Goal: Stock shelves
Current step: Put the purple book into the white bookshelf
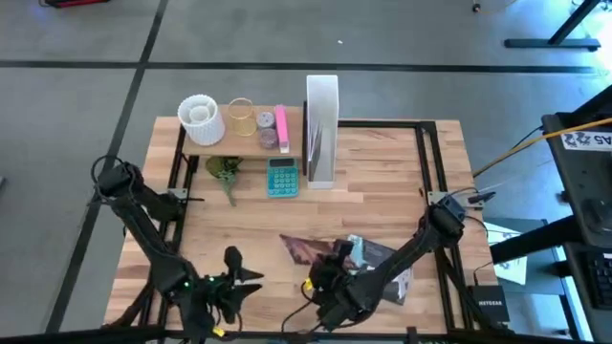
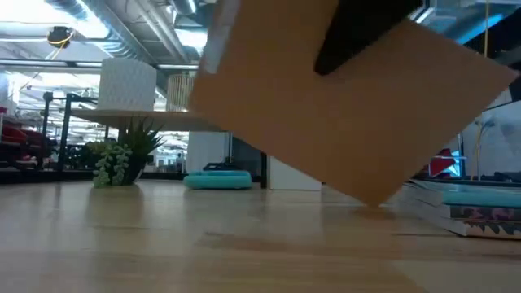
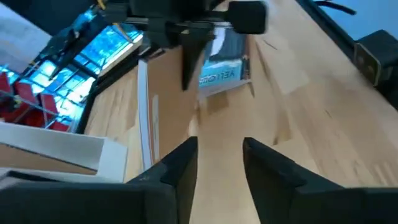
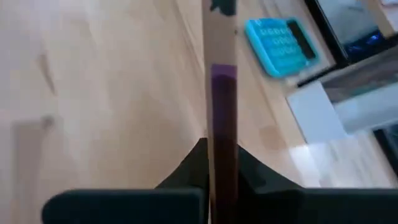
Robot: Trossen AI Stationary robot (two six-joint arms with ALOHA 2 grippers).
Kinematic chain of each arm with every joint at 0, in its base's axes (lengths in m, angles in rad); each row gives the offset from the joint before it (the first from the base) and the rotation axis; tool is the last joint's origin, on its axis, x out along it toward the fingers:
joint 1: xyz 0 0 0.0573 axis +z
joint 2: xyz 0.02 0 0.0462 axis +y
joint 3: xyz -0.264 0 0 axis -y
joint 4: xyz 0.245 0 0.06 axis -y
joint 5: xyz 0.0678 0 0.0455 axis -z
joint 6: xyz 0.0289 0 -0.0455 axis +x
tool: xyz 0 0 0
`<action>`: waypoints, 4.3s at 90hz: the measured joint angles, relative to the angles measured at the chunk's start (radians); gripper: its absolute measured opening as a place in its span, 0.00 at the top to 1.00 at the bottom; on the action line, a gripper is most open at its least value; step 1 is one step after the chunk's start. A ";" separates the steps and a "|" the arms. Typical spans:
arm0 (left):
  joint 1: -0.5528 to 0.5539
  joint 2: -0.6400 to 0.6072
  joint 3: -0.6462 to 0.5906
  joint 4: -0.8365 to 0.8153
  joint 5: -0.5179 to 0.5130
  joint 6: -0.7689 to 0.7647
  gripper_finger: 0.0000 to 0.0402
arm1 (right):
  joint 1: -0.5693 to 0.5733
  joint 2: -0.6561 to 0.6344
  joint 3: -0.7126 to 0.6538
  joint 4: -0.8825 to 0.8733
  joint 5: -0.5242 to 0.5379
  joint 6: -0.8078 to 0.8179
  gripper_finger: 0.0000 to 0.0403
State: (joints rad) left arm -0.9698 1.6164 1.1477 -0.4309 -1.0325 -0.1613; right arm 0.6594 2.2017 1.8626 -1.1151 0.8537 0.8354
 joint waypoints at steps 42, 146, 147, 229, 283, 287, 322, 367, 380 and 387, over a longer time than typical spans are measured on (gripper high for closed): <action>-0.012 -0.004 -0.001 -0.044 -0.019 -0.120 0.71 | -0.149 -0.283 0.002 0.091 0.518 -0.367 1.00; -0.026 -0.003 -0.031 -0.108 0.035 -0.321 0.71 | -0.378 -0.554 -0.022 -0.430 0.671 0.387 1.00; -0.026 -0.003 -0.031 -0.107 0.035 -0.321 0.71 | -0.371 -0.554 -0.030 -0.441 0.671 0.420 1.00; 0.030 -0.002 -0.031 -0.100 0.027 -0.308 0.71 | -0.419 -0.548 -0.537 0.519 0.523 0.208 1.00; 0.033 -0.002 -0.031 -0.102 0.027 -0.302 0.71 | -0.564 -0.432 -0.689 1.189 0.414 -0.238 1.00; 0.033 -0.002 -0.031 -0.101 0.028 -0.302 0.71 | -0.572 -0.416 -0.688 1.212 0.412 -0.239 1.00; 0.034 -0.002 -0.031 -0.100 0.027 -0.303 0.71 | -0.637 -0.304 -0.688 1.280 0.400 -0.185 0.98; 0.036 -0.002 -0.031 -0.096 0.027 -0.303 0.71 | -0.668 -0.282 -0.688 1.302 0.288 -0.174 0.90; 0.036 -0.002 -0.031 -0.095 0.027 -0.303 0.71 | -0.673 -0.282 -0.688 1.300 0.286 -0.176 0.90; 0.036 -0.002 -0.031 -0.095 0.027 -0.303 0.71 | -0.677 -0.282 -0.688 1.300 0.279 -0.186 0.90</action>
State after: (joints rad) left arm -0.9340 1.6142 1.1172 -0.5259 -1.0054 -0.4644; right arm -0.0173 1.9194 1.1748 0.1844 1.1327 0.6496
